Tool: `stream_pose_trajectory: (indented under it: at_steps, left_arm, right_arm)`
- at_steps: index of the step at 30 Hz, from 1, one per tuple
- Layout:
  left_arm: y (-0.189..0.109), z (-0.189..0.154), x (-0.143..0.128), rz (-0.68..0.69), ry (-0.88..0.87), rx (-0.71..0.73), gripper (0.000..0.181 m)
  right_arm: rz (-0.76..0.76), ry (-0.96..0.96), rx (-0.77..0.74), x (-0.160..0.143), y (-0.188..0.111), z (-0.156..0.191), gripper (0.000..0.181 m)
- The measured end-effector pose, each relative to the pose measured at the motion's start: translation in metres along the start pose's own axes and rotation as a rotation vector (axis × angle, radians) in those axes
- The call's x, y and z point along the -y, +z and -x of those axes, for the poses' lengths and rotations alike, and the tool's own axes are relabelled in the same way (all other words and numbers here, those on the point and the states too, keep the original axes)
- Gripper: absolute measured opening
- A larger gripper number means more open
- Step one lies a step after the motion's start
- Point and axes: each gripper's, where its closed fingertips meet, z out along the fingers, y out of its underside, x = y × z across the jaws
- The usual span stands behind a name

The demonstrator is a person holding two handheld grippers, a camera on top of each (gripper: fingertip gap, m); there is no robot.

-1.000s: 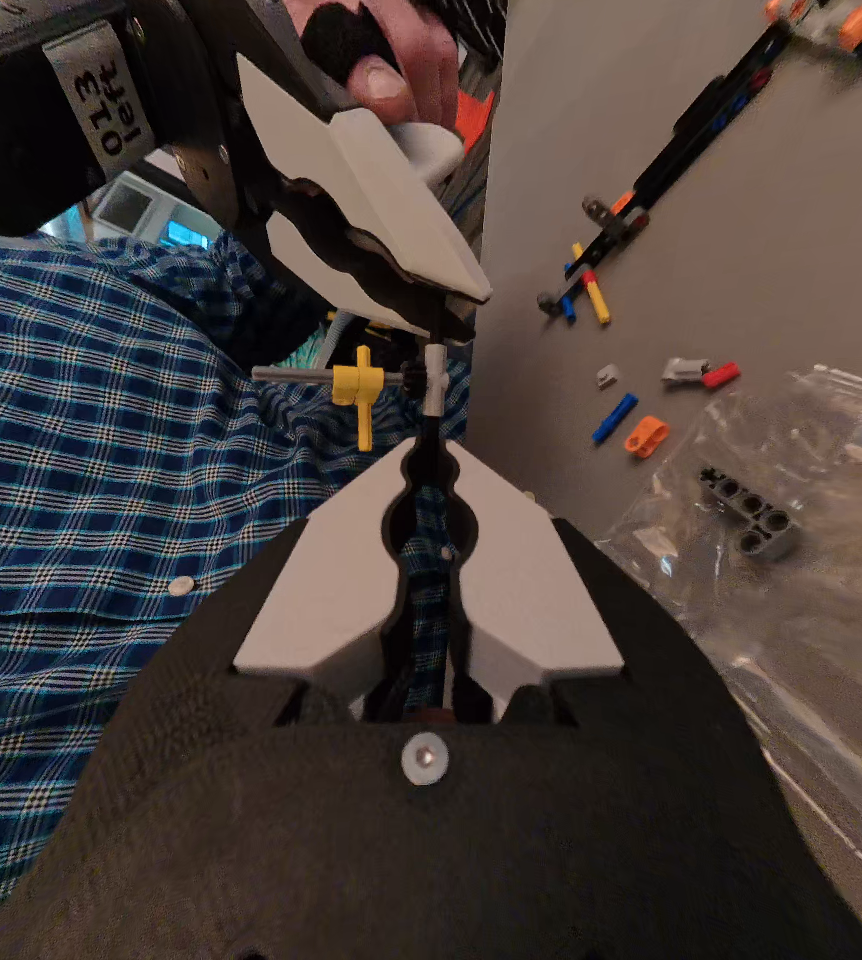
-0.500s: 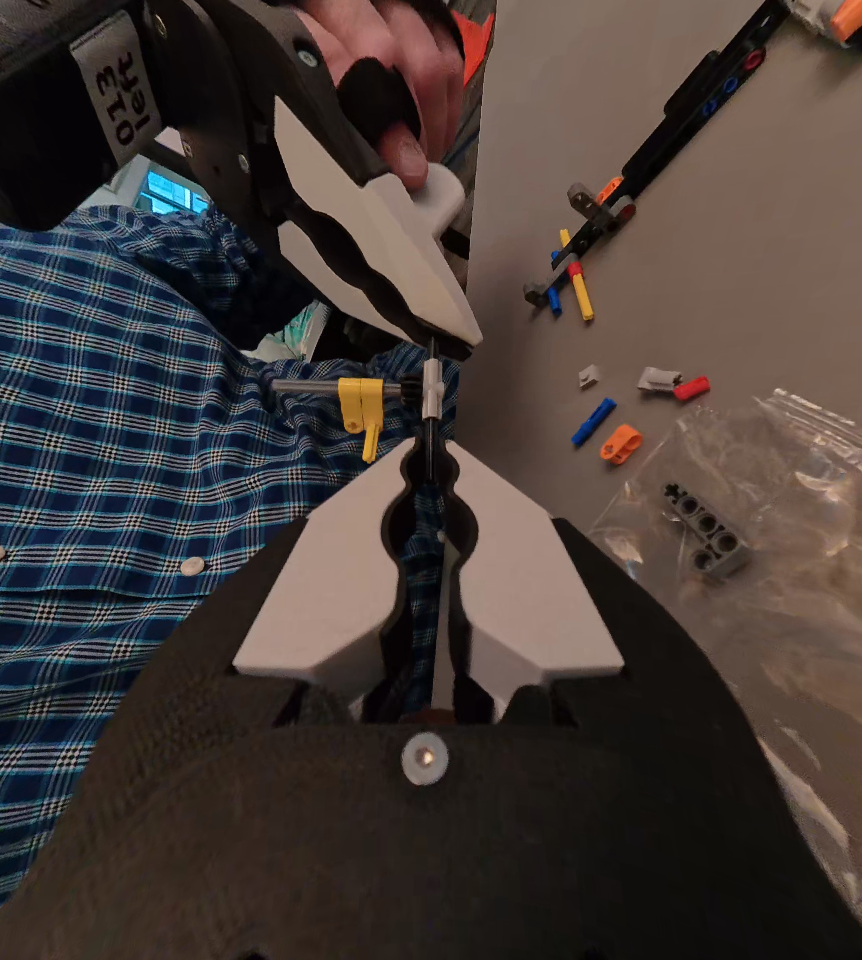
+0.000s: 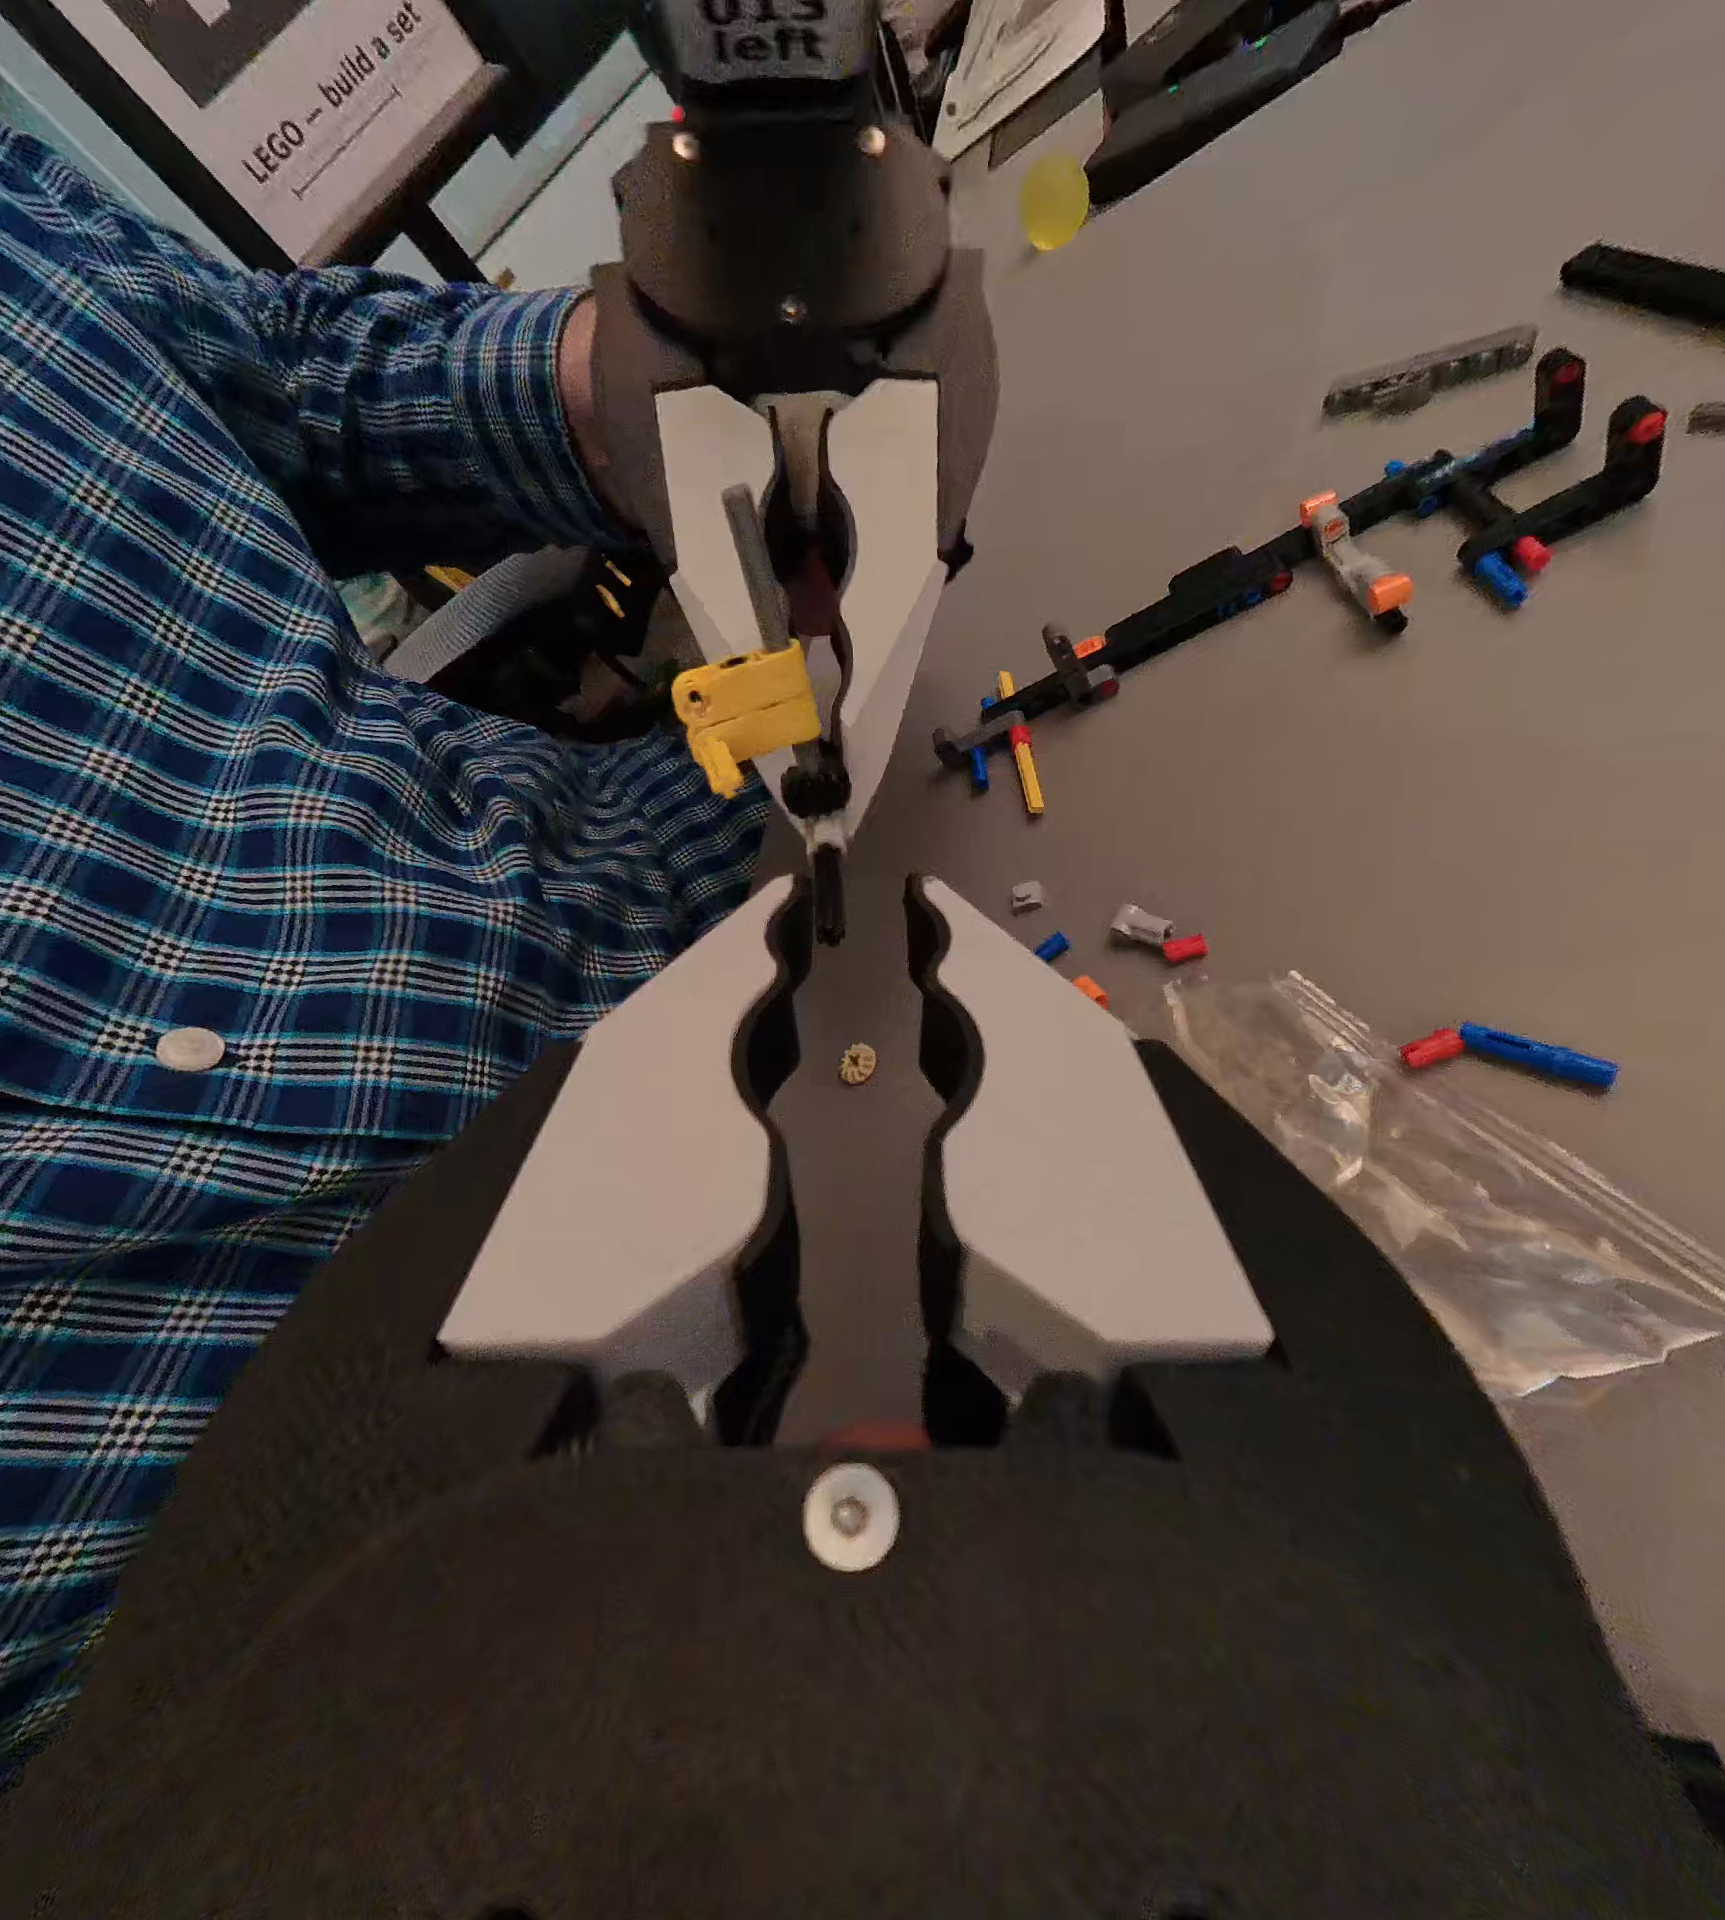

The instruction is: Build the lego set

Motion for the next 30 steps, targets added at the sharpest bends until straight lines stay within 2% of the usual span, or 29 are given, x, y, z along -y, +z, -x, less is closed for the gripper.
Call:
stream_pose_trajectory:
  at_steps: [2, 5, 8, 14, 23, 30]
  left_arm:
    - [0.002, -0.004, 0.003, -0.016, -0.044, -0.043, 0.001]
    - [0.003, -0.007, 0.009, -0.046, -0.107, -0.095, 0.001]
    - [0.004, -0.009, 0.011, -0.058, -0.148, -0.129, 0.001]
    - [0.008, -0.014, 0.015, -0.074, -0.115, -0.113, 0.002]
    - [0.005, -0.017, 0.04, -0.308, -0.142, -0.085, 0.005]
    - [0.002, -0.024, 0.042, -0.413, -0.145, -0.055, 0.005]
  right_arm:
    - [0.008, -0.007, -0.006, -0.001, 0.0, 0.001, 0.017]
    - [-0.015, -0.008, 0.024, 0.003, -0.003, 0.008, 0.003]
    - [-0.026, 0.033, 0.041, 0.004, -0.004, 0.011, 0.0]
    - [-0.112, 0.196, 0.105, 0.005, -0.008, 0.016, 0.0]
    - [-0.261, 0.314, 0.146, 0.013, -0.007, 0.023, 0.0]
    - [-0.337, 0.329, 0.136, 0.016, -0.006, 0.031, 0.0]
